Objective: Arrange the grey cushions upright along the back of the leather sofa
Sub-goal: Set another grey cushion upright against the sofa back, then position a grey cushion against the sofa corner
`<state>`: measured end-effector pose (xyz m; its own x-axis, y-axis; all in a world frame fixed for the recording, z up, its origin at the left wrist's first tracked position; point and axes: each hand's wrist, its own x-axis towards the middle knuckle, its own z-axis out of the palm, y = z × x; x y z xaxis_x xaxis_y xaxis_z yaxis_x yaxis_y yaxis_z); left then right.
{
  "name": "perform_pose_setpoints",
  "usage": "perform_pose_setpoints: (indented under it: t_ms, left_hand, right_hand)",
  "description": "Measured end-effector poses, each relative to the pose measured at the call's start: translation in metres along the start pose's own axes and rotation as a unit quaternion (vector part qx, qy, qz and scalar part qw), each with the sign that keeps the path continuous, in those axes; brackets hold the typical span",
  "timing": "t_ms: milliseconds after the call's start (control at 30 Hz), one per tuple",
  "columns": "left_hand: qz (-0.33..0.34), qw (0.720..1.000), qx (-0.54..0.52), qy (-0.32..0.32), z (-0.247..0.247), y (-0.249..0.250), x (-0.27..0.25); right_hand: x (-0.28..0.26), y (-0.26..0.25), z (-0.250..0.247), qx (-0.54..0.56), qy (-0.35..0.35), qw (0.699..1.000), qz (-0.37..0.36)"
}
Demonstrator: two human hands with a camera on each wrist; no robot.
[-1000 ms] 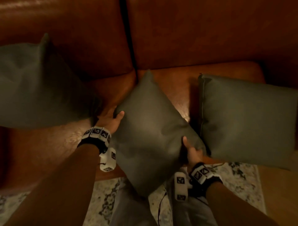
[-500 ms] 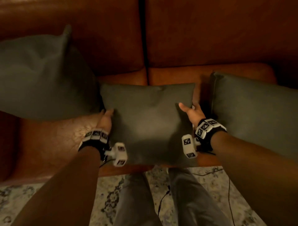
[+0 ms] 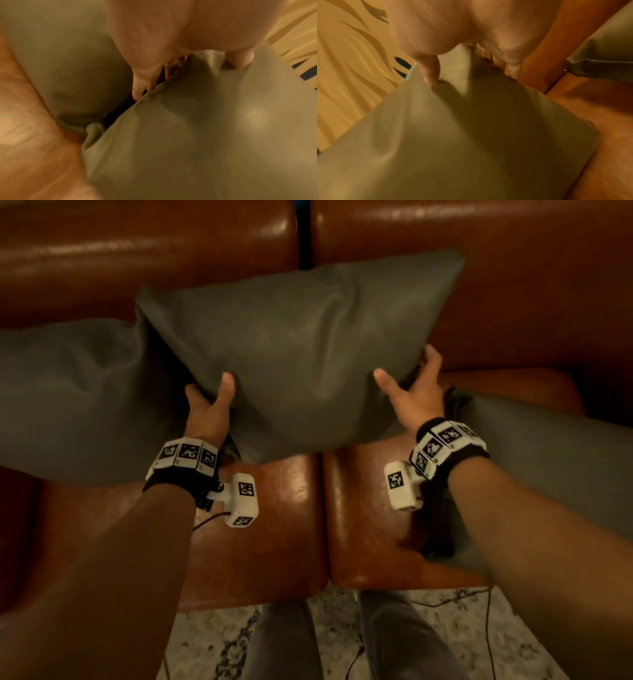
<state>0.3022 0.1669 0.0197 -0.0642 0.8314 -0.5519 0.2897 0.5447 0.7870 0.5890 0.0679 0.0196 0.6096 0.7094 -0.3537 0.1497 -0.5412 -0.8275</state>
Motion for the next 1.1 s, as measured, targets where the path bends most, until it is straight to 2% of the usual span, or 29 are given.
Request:
perform_pose_setpoints:
  t_ms: [67, 100, 200, 233, 267, 300, 333, 400, 467, 533, 600, 666, 733, 766, 800, 833, 900, 966, 1000, 1033, 1066, 1100]
  left_hand:
    - [-0.021, 0.999, 0.034, 0.012, 0.003, 0.000, 0.002]
    - [-0.007, 0.998, 0.044, 0.036, 0.006, -0.004, -0.003]
    - [0.060, 0.979, 0.050, 0.186, 0.020, -0.029, -0.039]
    - [0.042, 0.978, 0.084, 0.189, 0.031, -0.040, -0.055]
    - [-0.008, 0.976, 0.156, 0.150, 0.046, -0.054, -0.071]
    - [-0.055, 0.965, 0.244, 0.079, 0.067, -0.066, -0.087]
    - [-0.068, 0.946, 0.316, 0.000, 0.091, -0.077, -0.100]
    - [0.004, 0.915, 0.381, -0.135, 0.151, -0.081, -0.123]
    - [0.091, 0.870, 0.428, -0.228, 0.222, -0.064, -0.135]
    - [0.178, 0.836, 0.441, -0.274, 0.294, -0.043, -0.134]
    - [0.228, 0.799, 0.467, -0.301, 0.359, -0.019, -0.129]
    - [0.246, 0.737, 0.540, -0.324, 0.412, -0.004, -0.118]
    - [0.233, 0.682, 0.607, -0.334, 0.445, 0.002, -0.104]
    - [0.217, 0.669, 0.628, -0.333, 0.454, 0.002, -0.098]
    - [0.192, 0.668, 0.639, -0.329, 0.457, 0.002, -0.097]
    - [0.166, 0.680, 0.638, -0.320, 0.456, 0.001, -0.100]
    - [0.113, 0.719, 0.614, -0.306, 0.440, -0.012, -0.108]
    - [0.044, 0.746, 0.565, -0.351, 0.406, -0.031, -0.116]
    - [0.000, 0.739, 0.546, -0.395, 0.388, -0.039, -0.124]
    - [-0.047, 0.718, 0.551, -0.422, 0.372, -0.044, -0.129]
    - [-0.089, 0.684, 0.585, -0.426, 0.361, -0.046, -0.134]
    - [-0.105, 0.656, 0.625, -0.410, 0.355, -0.043, -0.136]
  right_hand:
    - [0.008, 0.002, -0.003, -0.010, -0.029, 0.999, 0.022]
    - [0.009, 0.005, -0.008, 0.002, -0.041, 0.999, 0.024]
    - [-0.009, 0.030, -0.037, 0.047, -0.050, 0.997, 0.041]
    - [-0.018, 0.048, -0.050, 0.053, -0.041, 0.996, 0.054]
    - [-0.029, 0.068, -0.064, 0.063, -0.030, 0.995, 0.073]
    - [-0.043, 0.089, -0.079, 0.085, -0.021, 0.991, 0.104]
    - [-0.058, 0.112, -0.095, 0.113, -0.010, 0.982, 0.151]
    - [-0.092, 0.159, -0.132, 0.156, 0.022, 0.952, 0.261]
    - [-0.130, 0.208, -0.170, 0.174, 0.070, 0.910, 0.371]
    - [-0.159, 0.251, -0.203, 0.190, 0.128, 0.857, 0.462]
    - [-0.178, 0.274, -0.230, 0.239, 0.179, 0.803, 0.515]
    - [-0.180, 0.286, -0.250, 0.308, 0.227, 0.767, 0.515]
    - [-0.160, 0.291, -0.267, 0.369, 0.266, 0.753, 0.476]
    - [-0.148, 0.296, -0.275, 0.368, 0.275, 0.755, 0.468]
    - [-0.135, 0.304, -0.282, 0.361, 0.275, 0.761, 0.463]
    - [-0.123, 0.311, -0.288, 0.328, 0.286, 0.769, 0.469]
    - [-0.104, 0.304, -0.306, 0.239, 0.310, 0.806, 0.444]
    - [-0.085, 0.279, -0.328, 0.163, 0.295, 0.851, 0.404]
    - [-0.071, 0.271, -0.339, 0.133, 0.280, 0.873, 0.376]
    - [-0.059, 0.264, -0.349, 0.117, 0.271, 0.887, 0.355]
    - [-0.049, 0.260, -0.357, 0.114, 0.264, 0.899, 0.330]
    - [-0.043, 0.256, -0.362, 0.119, 0.256, 0.905, 0.318]
